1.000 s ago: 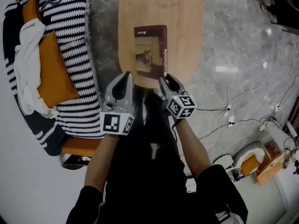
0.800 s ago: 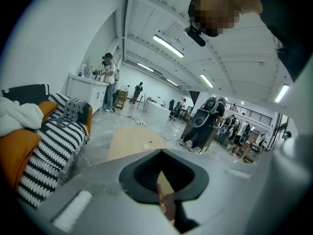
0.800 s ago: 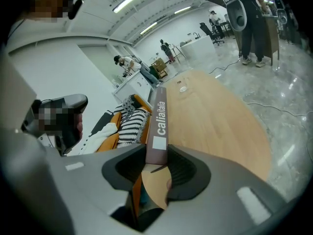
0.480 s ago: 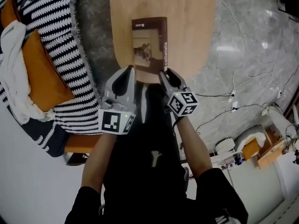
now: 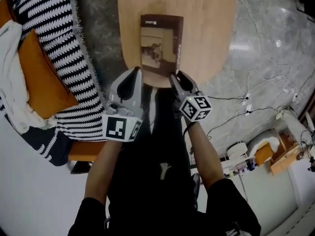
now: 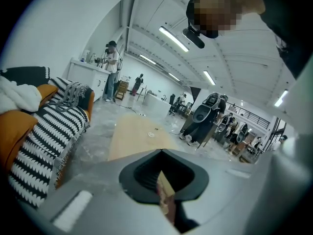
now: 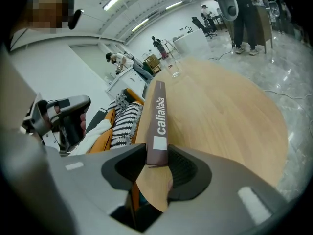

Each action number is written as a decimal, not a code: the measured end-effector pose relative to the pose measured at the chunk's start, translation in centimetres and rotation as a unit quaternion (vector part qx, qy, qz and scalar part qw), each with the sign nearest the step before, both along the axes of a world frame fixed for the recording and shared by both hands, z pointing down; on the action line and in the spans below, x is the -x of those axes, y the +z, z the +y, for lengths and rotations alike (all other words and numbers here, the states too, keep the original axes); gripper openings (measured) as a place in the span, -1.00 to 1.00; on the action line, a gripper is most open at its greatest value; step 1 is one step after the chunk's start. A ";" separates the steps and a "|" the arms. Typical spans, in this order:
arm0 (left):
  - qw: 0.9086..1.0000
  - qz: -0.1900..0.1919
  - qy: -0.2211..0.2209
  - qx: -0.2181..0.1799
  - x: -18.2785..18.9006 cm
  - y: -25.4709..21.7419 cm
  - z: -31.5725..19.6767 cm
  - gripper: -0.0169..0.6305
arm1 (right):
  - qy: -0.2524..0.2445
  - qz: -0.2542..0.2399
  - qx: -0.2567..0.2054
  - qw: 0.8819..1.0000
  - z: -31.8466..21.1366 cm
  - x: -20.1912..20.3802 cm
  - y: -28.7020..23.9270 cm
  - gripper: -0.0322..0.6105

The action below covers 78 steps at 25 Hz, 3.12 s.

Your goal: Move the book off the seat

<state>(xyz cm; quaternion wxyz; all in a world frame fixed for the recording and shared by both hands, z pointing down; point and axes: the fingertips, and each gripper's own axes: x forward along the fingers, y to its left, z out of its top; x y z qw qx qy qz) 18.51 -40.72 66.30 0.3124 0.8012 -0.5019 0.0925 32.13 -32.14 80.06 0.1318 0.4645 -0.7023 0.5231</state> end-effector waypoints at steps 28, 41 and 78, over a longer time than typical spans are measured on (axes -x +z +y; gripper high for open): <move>1.000 0.001 0.002 0.016 0.1 1.7 2.4 -0.93 | -0.006 0.095 0.027 0.995 1.2 -2.1 2.0 -0.87; 0.999 -0.017 -0.019 -0.037 -1.2 -9.1 1.6 -0.93 | -0.011 0.102 -0.051 0.993 -3.4 -2.7 -10.3 -0.87; 0.968 -0.020 -0.143 -0.204 1.1 -37.4 10.5 -0.93 | -0.110 0.028 -0.372 0.921 -3.9 2.4 -49.4 -0.88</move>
